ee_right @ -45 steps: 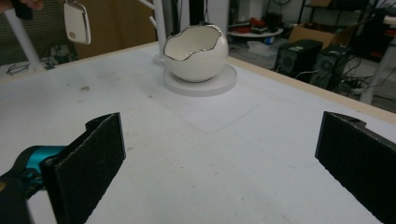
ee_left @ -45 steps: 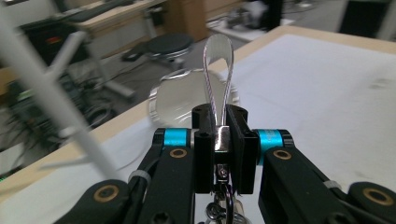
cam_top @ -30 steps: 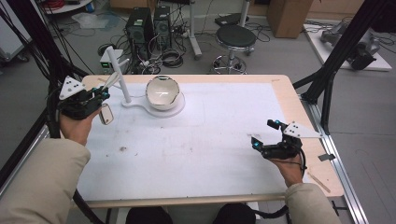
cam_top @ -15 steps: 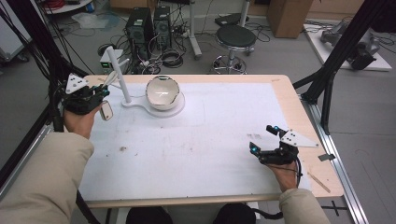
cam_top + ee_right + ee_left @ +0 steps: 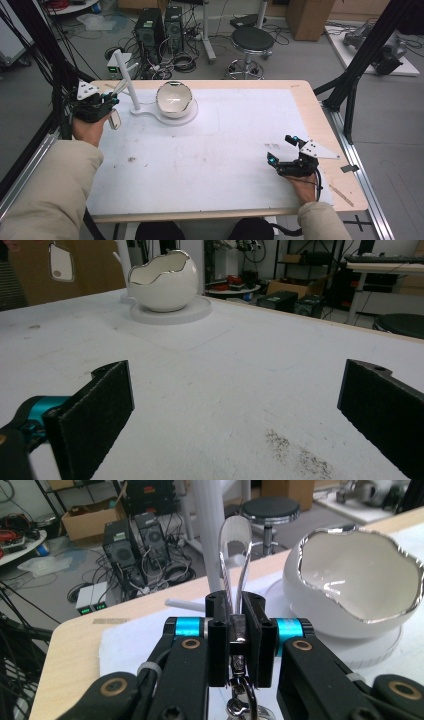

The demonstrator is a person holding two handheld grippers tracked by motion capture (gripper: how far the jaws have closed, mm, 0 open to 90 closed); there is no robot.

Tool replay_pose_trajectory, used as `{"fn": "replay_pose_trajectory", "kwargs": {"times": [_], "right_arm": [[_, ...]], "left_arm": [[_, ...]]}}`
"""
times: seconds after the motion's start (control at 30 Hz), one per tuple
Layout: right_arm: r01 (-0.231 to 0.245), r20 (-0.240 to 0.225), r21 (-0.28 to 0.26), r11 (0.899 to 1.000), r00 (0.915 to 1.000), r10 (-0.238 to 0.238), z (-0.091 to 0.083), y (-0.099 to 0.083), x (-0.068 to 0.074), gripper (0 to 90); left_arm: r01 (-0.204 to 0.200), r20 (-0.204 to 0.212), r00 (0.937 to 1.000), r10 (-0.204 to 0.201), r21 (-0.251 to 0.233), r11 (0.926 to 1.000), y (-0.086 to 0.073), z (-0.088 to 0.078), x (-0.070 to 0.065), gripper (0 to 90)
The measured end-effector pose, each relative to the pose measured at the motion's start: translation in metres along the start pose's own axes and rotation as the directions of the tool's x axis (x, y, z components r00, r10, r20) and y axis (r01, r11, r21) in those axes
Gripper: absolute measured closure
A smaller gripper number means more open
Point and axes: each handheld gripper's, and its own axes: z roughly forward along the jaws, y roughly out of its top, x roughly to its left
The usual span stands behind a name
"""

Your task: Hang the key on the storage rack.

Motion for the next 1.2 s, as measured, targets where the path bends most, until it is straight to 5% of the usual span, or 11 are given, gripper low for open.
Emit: {"fn": "replay_pose_trajectory", "kwargs": {"times": [1.0,1.1,1.13,1.2], "right_arm": [[-0.016,0.064,-0.011,1.000,0.9978,0.017,0.000,-0.009,0.000,0.7],[-0.014,0.080,-0.019,1.000,0.9967,0.015,-0.001,-0.009,0.000,0.7],[-0.012,0.081,-0.020,1.000,0.9966,0.013,-0.001,-0.010,0.000,0.7],[-0.012,0.089,-0.025,1.000,0.9959,0.014,-0.001,-0.010,0.000,0.7]], "left_arm": [[0.001,-0.021,0.9998,0.002,0.132,0.9912,-0.022,0.028,0.001,80.3],[0.004,-0.023,0.9997,0.000,0.170,0.9854,-0.023,0.029,0.000,55.5],[0.064,0.017,0.9975,-0.069,0.194,0.9789,-0.024,0.028,0.000,51.3],[0.078,0.036,0.9956,-0.087,0.191,0.9784,-0.025,0.024,0.000,42.7]]}}
